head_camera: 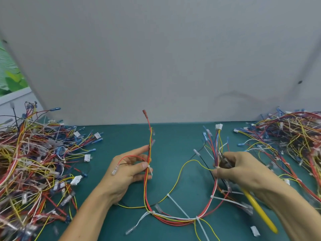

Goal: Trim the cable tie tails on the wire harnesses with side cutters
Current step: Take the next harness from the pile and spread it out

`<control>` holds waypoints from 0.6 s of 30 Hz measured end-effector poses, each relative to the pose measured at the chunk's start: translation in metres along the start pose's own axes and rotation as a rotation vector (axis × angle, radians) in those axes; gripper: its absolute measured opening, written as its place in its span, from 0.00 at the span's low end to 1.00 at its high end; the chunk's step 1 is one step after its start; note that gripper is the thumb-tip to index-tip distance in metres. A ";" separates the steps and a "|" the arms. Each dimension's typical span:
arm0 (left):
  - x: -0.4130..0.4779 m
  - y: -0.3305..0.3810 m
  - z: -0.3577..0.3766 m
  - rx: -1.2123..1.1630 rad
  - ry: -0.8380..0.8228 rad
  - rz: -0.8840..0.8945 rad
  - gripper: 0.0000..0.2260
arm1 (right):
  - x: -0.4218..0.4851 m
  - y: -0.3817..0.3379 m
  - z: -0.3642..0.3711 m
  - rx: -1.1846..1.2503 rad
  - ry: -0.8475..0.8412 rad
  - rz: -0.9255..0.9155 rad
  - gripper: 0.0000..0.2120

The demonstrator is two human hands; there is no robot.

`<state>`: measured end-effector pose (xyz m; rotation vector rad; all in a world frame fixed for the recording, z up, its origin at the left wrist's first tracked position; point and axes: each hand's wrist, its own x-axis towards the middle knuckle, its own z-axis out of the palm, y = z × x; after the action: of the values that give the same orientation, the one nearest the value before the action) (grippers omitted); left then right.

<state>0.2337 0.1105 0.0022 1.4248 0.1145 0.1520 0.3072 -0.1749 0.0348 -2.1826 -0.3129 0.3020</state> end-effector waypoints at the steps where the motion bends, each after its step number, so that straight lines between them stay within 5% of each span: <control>1: 0.001 0.000 0.000 -0.007 0.012 0.005 0.21 | 0.000 0.001 -0.001 0.019 -0.006 0.003 0.09; 10: 0.008 0.001 -0.002 -0.080 0.233 0.063 0.20 | 0.010 0.011 0.000 0.028 0.246 0.161 0.12; 18: 0.013 0.005 -0.008 -0.132 0.489 0.059 0.19 | 0.008 0.014 -0.001 -0.162 0.271 0.307 0.10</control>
<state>0.2448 0.1209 0.0062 1.2368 0.4562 0.5460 0.3164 -0.1812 0.0236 -2.3966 0.1564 0.1495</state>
